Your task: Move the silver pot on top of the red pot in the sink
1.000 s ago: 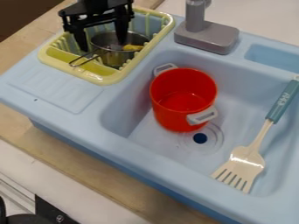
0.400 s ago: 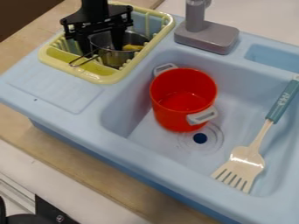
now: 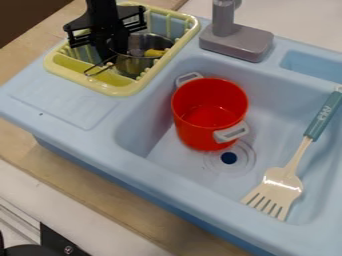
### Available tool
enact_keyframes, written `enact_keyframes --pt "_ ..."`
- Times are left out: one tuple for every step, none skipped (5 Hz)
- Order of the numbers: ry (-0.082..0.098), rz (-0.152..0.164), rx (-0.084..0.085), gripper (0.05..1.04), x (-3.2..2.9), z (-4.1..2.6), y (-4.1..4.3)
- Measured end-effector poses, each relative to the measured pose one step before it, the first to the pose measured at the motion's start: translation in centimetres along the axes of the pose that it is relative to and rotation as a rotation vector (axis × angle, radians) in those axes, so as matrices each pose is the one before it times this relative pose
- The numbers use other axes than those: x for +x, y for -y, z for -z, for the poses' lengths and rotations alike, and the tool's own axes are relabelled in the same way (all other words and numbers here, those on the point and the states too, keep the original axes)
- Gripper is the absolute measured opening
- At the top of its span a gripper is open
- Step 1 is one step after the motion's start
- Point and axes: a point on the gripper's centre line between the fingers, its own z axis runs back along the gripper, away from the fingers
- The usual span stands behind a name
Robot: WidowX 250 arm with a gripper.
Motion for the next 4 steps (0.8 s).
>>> enact_keyframes --pt "-0.0053 0.0023 -0.0069 0.072 0.038 0.015 -0.088" --pt "-0.0119 0.0246 -0.03 0.058 -0.122 0.0 0.354" --pt "0.0024 0.0086 -0.0461 0.058 0.021 -1.289 0.054" --pt "0.0302 0.0014 -0.0395 0.058 0.141 -1.58 0.176"
